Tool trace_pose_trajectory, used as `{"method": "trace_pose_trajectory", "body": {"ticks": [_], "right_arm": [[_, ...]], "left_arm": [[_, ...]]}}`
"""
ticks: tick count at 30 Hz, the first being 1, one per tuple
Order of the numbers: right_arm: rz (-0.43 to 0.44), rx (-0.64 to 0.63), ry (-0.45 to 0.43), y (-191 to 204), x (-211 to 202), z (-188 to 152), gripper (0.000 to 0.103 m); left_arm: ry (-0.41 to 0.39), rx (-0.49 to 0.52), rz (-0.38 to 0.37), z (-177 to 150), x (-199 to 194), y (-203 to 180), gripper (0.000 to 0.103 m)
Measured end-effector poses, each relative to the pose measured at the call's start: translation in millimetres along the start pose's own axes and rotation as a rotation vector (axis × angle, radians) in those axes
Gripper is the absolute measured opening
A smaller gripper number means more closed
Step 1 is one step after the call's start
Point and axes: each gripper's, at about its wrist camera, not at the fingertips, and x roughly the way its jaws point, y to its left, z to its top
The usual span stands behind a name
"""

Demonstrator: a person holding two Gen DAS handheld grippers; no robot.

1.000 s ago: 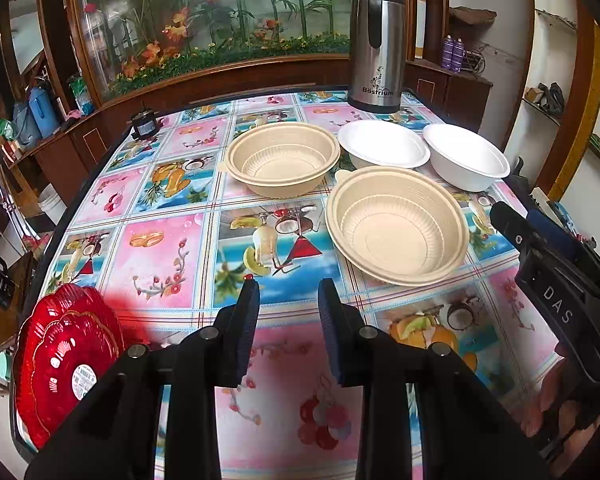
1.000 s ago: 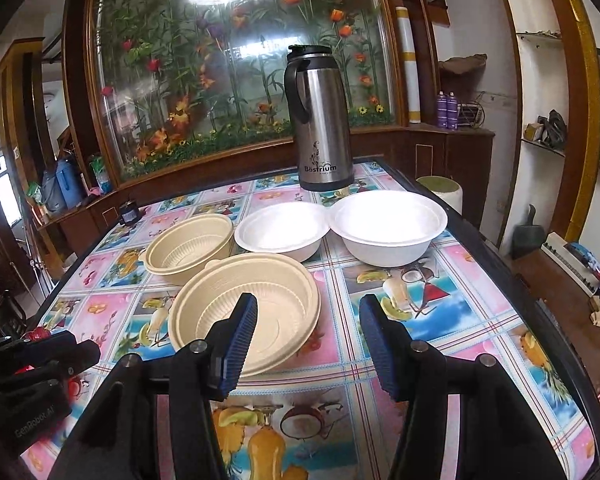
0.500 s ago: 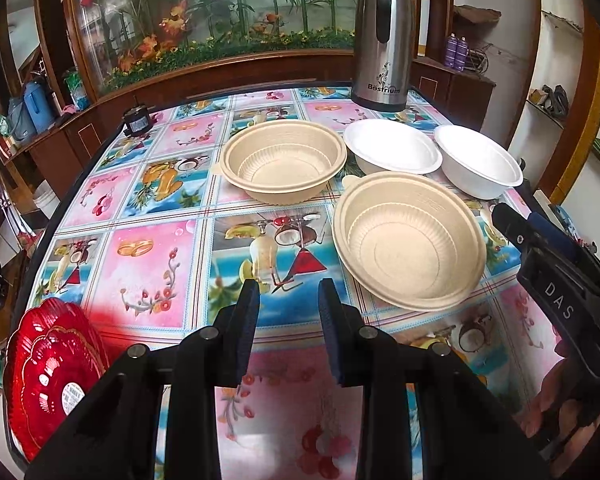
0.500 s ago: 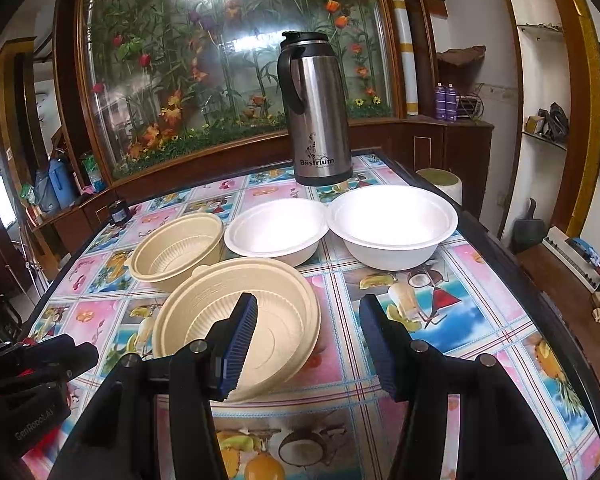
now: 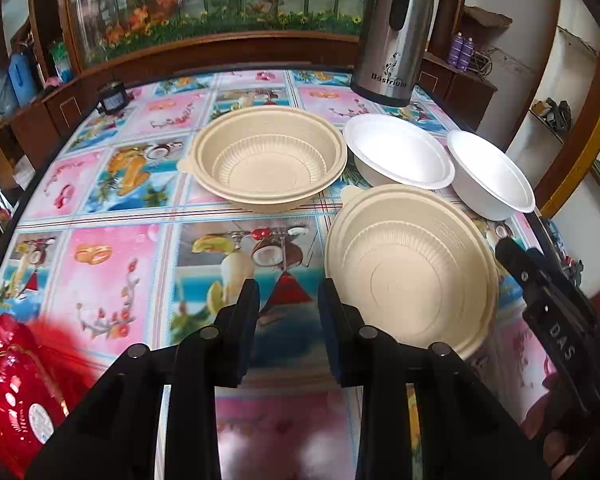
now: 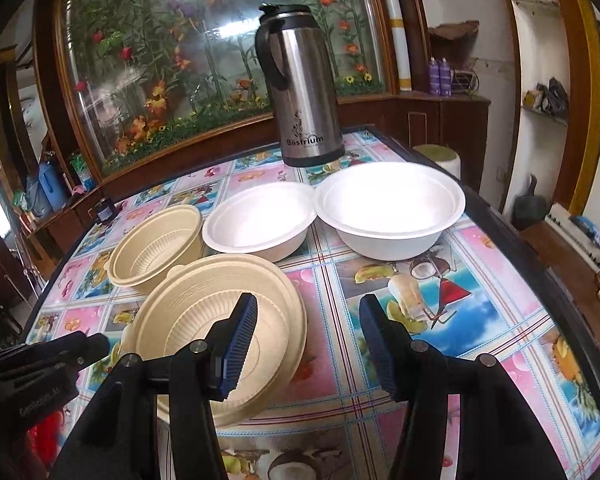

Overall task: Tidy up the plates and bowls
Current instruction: 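Grasp the rim of the large beige ribbed bowl with the left tool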

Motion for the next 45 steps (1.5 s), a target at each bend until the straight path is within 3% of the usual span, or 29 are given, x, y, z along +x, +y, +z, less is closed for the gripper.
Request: {"method": "trace_pose_trajectory", "body": {"ticks": [6, 26, 29, 31, 37, 45], "right_arm": [[0.016, 0.045, 0.051, -11, 15, -1, 0.055], [0.161, 0.144, 0.210, -13, 45, -10, 0.054], [0.167, 0.163, 0.235, -15, 50, -12, 0.044], [0.167, 0.170, 0.242, -16, 51, -13, 0.031], [0.184, 0.151, 0.235, -9, 51, -14, 0.016], [0.173, 0.135, 0.214, -7, 48, -15, 0.015]], "left_arm": [[0.025, -0.058, -0.066, 13, 16, -2, 0.027], [0.100, -0.044, -0.048, 7, 48, -14, 0.027], [0.094, -0.035, -0.043, 8, 48, -15, 0.027], [0.096, -0.030, -0.044, 8, 49, -16, 0.027], [0.094, -0.008, -0.066, 6, 49, -21, 0.012], [0.089, 0.007, -0.069, 5, 48, -23, 0.012]]}}
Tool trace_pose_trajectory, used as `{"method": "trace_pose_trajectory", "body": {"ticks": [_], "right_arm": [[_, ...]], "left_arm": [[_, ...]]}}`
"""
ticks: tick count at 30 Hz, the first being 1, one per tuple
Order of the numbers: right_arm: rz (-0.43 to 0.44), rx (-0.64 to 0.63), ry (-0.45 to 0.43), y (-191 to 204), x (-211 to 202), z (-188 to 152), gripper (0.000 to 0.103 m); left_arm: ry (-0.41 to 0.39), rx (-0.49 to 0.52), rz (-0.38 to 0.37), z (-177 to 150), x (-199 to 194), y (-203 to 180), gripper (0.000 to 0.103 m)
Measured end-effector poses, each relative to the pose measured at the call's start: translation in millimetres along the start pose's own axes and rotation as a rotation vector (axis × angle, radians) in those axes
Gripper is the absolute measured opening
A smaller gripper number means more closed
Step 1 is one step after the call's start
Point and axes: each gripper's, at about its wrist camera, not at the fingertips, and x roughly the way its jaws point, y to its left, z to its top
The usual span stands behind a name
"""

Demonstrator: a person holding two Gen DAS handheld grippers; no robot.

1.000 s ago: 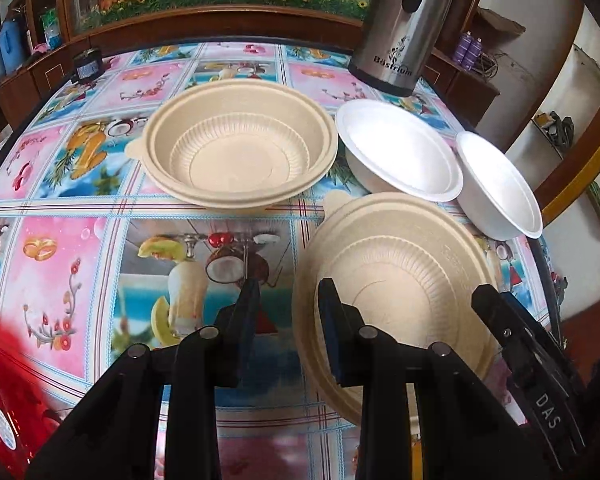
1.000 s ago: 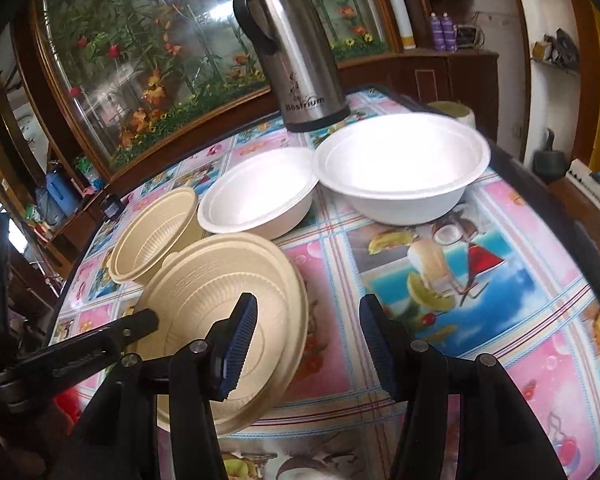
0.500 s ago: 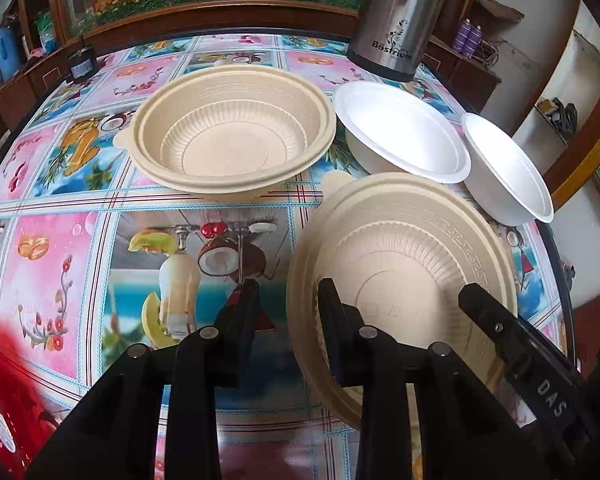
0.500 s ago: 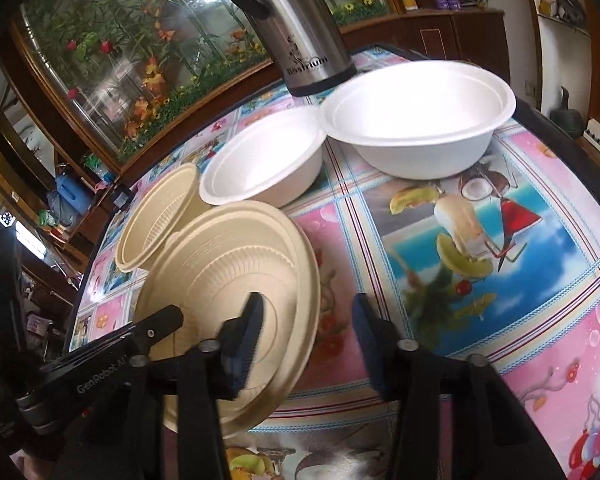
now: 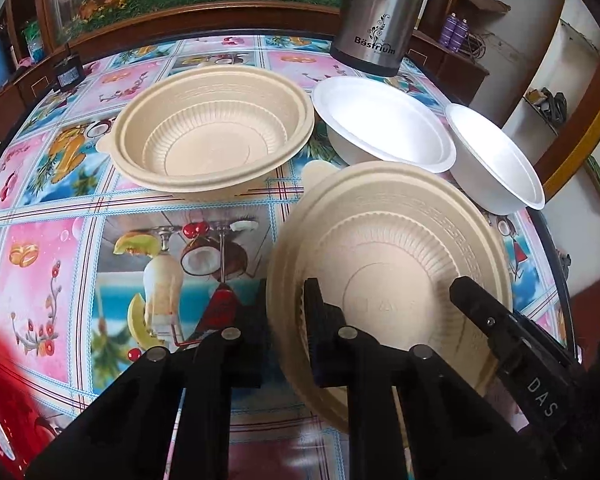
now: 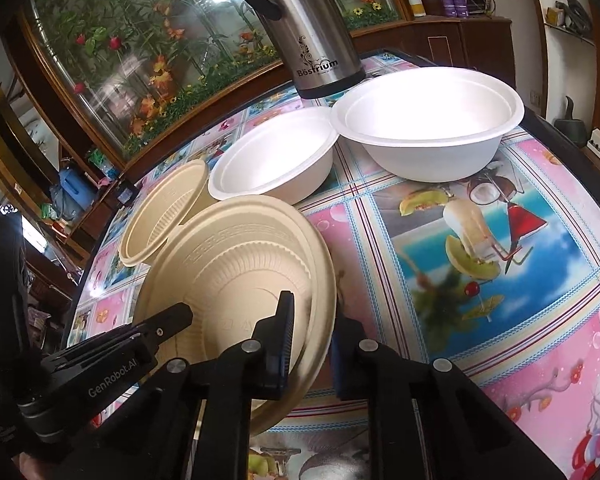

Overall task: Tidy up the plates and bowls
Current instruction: 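Lift the beige bowl and carry it toward the red plate stack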

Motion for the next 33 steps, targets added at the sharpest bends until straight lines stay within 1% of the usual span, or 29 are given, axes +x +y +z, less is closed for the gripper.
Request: {"method": "trace_pose_trajectory", "body": {"ticks": [4, 7, 10, 13, 15, 19, 25, 33], "right_arm": [[-0.003, 0.007, -0.001, -1, -2, -2, 0.014], [-0.026, -0.011, -0.033, 4, -11, -6, 0.013], [-0.045, -0.038, -0.075, 16, -23, -14, 0.013], [-0.045, -0.053, -0.081, 30, -31, -21, 0.013], [-0.036, -0.068, -0.090, 41, -39, -24, 0.013], [-0.030, -0.124, -0.133, 70, -63, -27, 0.013], [-0.004, -0.193, -0.190, 112, -97, -38, 0.013], [0.049, -0.289, -0.241, 172, -129, -60, 0.013]], "left_arm": [[0.012, -0.003, -0.008, -3, -4, 0, 0.012], [0.007, -0.005, -0.008, -7, -11, 2, 0.012], [-0.012, -0.014, 0.001, -12, -27, 10, 0.012], [-0.032, -0.028, 0.010, -17, -46, 21, 0.012], [-0.046, -0.039, 0.007, -20, -57, 27, 0.012], [-0.102, -0.061, 0.010, -26, -90, 42, 0.013], [-0.185, -0.086, 0.032, -36, -139, 66, 0.013], [-0.263, -0.137, 0.068, -59, -188, 109, 0.013]]}}
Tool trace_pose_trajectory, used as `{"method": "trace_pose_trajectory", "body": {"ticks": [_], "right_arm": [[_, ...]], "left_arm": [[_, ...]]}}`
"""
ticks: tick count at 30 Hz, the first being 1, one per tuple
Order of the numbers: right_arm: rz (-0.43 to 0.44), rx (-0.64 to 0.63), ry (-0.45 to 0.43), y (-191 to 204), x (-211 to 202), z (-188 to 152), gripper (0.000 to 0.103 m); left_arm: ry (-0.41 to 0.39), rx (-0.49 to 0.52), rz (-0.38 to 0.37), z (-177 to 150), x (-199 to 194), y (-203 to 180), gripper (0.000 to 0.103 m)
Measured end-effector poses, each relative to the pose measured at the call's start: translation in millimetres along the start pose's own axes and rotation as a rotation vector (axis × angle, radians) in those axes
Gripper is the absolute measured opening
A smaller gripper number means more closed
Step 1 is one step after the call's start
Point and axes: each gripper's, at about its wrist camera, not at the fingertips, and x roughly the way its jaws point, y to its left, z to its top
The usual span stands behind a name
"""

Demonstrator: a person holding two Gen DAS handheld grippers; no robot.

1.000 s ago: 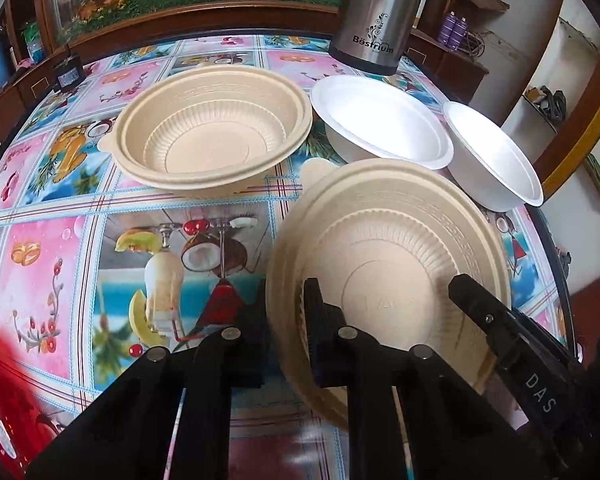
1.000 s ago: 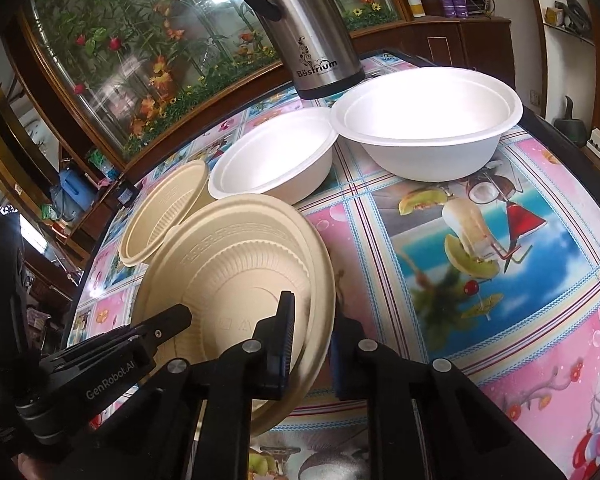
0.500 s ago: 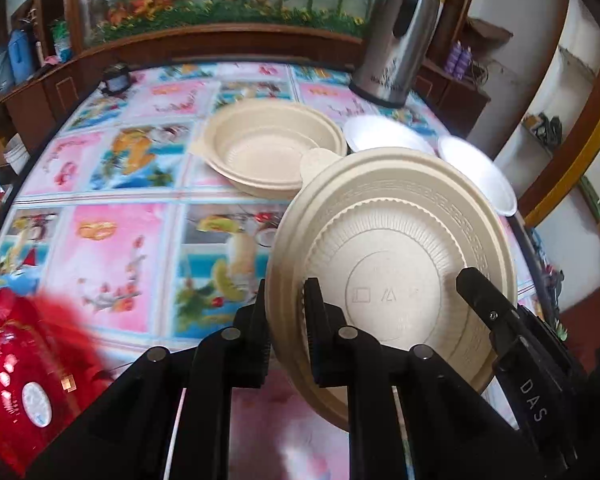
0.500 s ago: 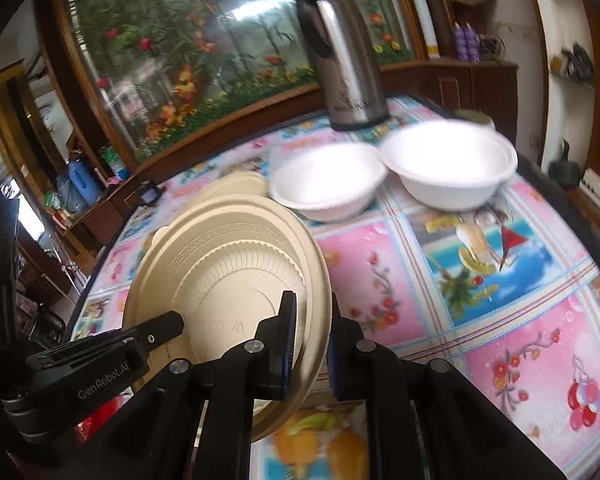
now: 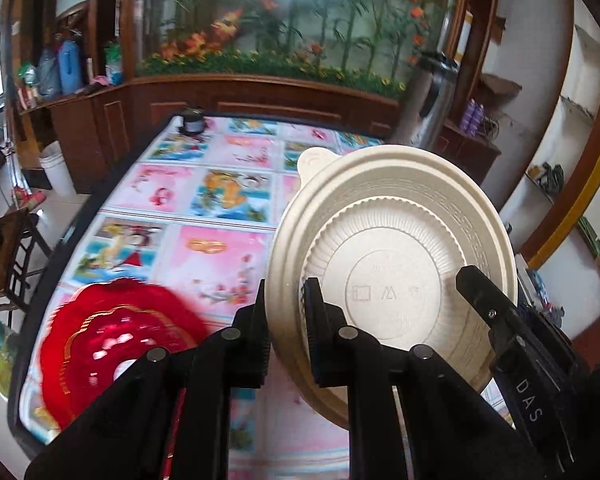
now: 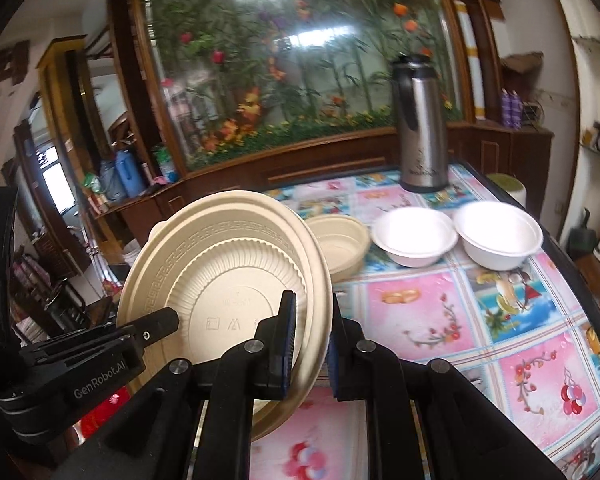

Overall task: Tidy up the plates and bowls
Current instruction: 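Lift the beige bowl and carry it toward the red plate stack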

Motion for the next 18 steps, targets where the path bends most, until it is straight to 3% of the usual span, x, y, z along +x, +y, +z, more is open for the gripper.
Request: {"method": "trace_pose_trajectory", "body": {"ticks": [18], "right_arm": [[0.126, -0.163, 0.011, 125, -4, -28, 0.014]], "left_arm": [[-0.061, -0.148, 0.105, -31, -53, 113, 0.013]]}}
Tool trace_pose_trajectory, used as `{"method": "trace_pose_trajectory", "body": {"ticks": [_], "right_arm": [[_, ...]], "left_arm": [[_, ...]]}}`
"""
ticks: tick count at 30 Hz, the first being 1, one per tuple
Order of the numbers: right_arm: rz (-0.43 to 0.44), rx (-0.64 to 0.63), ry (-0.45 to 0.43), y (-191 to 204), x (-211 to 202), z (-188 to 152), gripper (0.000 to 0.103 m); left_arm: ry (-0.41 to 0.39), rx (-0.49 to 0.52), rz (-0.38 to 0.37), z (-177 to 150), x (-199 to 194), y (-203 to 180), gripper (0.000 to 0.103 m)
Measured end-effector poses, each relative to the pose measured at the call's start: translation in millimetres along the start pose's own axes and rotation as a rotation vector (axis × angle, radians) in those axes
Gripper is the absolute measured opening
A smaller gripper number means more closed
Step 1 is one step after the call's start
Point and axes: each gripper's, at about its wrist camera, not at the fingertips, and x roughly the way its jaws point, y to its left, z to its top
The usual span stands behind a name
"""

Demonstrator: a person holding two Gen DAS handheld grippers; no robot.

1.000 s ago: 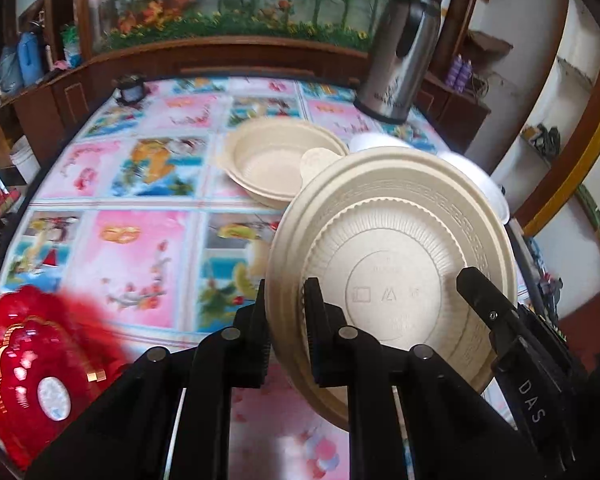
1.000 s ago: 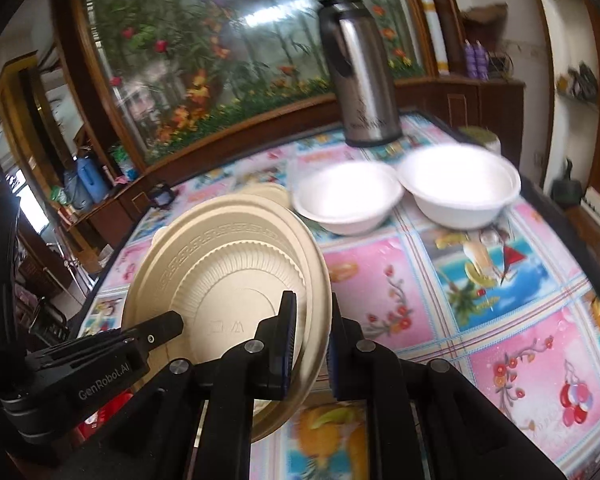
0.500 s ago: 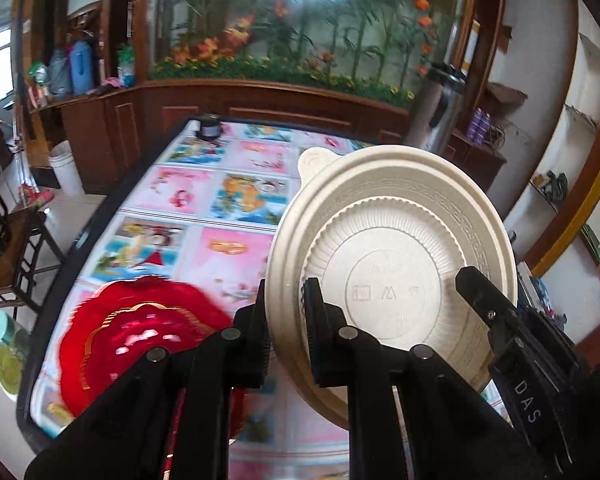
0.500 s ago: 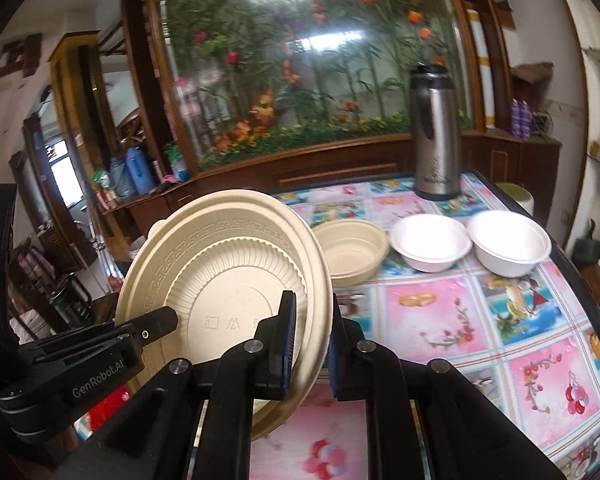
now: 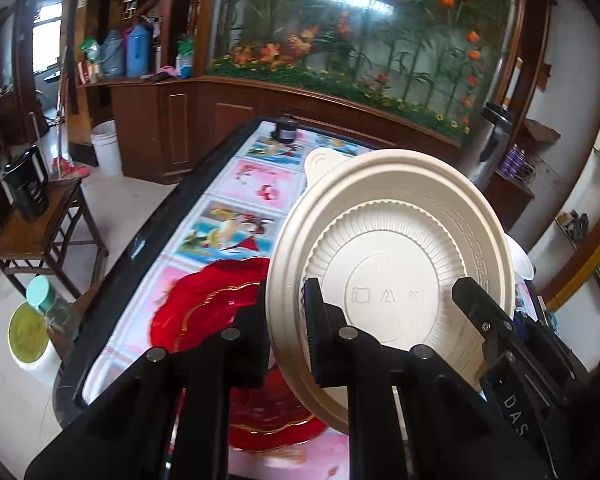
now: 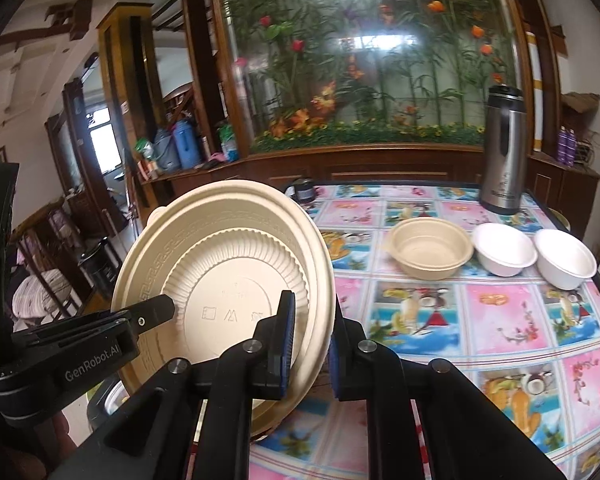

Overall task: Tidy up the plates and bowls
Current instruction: 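Lift the beige bowl and carry it toward the red plate stack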

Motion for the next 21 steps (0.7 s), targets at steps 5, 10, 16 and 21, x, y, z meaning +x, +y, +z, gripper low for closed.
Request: {"method": "trace_pose_trajectory", "body": {"ticks": [5, 10, 16, 21], "right_arm": [[0.014, -0.028, 0.017, 23, 5, -5, 0.014], [0.011, -0.052, 0.052, 37, 17, -13, 0.014], [0.006, -0.062, 0.115, 45, 37, -30, 0.014], [0.001, -0.074, 0.144, 50, 46, -41, 0.014]], "left_arm": [[0.008, -0.019, 0.016, -6, 0, 19, 0.013], [0.040, -0.017, 0.045, -16, 9, 32, 0.013], [0.088, -0.022, 0.059, -28, 24, 44, 0.013], [0.110, -0.029, 0.063, -34, 31, 51, 0.013]]}}
